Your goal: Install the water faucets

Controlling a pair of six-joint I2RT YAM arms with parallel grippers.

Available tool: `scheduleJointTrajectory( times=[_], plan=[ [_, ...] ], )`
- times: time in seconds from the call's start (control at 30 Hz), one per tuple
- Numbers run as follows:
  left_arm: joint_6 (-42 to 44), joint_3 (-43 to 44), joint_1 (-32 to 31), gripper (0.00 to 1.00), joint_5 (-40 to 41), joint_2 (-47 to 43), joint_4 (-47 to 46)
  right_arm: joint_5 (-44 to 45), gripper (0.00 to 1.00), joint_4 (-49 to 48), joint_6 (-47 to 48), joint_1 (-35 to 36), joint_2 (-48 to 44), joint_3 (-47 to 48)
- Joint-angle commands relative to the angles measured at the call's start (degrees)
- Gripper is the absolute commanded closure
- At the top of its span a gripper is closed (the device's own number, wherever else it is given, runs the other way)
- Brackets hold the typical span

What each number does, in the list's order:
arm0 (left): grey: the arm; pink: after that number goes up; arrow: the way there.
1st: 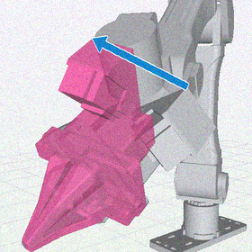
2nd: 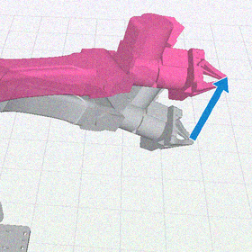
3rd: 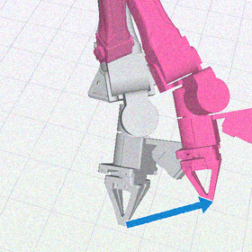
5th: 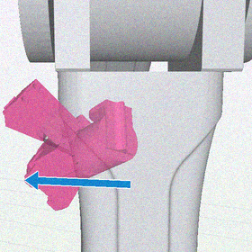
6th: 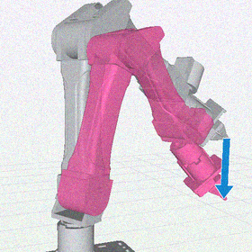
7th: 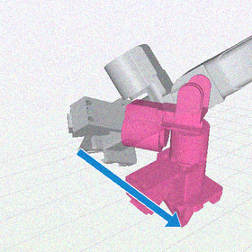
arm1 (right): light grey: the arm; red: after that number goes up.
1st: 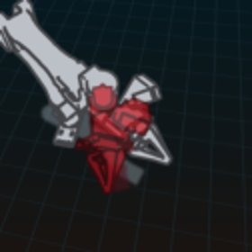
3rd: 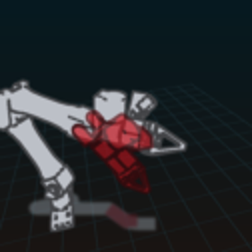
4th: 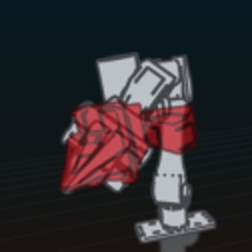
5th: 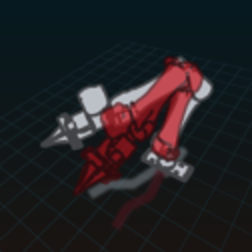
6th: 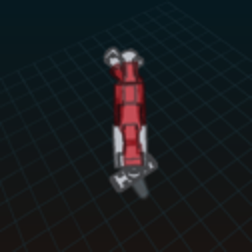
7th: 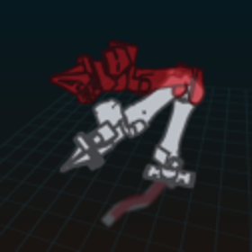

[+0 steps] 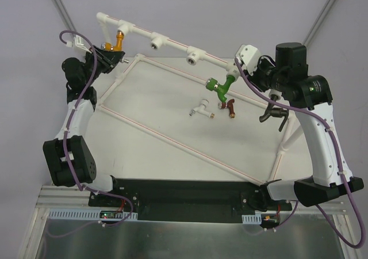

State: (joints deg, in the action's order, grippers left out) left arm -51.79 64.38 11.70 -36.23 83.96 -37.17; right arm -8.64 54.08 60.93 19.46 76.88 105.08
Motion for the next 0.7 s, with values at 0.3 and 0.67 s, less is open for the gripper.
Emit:
scheduleJointTrajectory(
  times=[0.3, 0.67],
  plan=[
    [9.3, 8.7, -1.7, 1.00, 0.3, 0.2, 15.7, 0.0, 0.98, 3.9, -4.1, 1.1, -2.3, -1.2],
    [5.6, 14.5, 2.9, 1.00, -2.0, 0.8, 18.8, 0.0, 0.98, 3.7, -3.9, 1.2, -2.4, -1.5]
  ],
)
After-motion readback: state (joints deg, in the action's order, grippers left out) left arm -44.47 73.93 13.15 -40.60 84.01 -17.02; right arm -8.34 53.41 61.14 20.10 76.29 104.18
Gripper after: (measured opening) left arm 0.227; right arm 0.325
